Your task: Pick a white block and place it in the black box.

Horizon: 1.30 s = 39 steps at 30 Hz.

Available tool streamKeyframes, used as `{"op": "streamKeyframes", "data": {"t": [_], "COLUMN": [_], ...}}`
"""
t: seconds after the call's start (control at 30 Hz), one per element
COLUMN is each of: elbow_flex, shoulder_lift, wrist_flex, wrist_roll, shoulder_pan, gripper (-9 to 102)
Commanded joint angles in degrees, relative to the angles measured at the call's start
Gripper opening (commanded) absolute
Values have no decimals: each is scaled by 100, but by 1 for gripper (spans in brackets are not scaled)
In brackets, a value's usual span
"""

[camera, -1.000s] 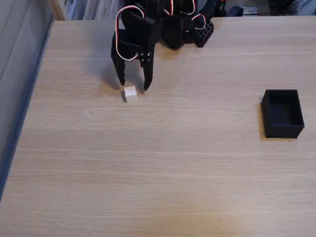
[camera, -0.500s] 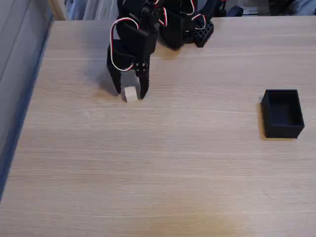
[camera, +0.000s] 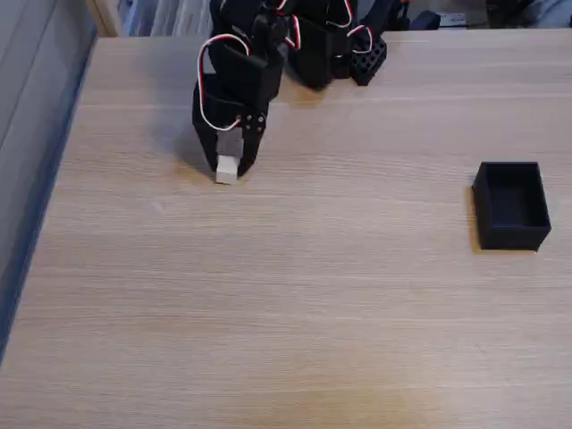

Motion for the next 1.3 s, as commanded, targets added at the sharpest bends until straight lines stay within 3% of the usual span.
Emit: {"op": "streamKeyframes", "data": {"t": [0.0,0.23,0.57,0.8,1.1,1.27], "elbow_flex": [-202,-220,-387,-694,-1310,-1775], "shoulder_lift": [141,1195,2654,2505,1688,1090], "wrist_flex": [290,1178,1995,1556,316,220], "wrist_roll": [-62,132,1591,1942,2048,2268], "shoulder_pan": [-35,-686,-3384,-4755,-6082,-6741], "gripper": [0,0,0,0,0,0]}}
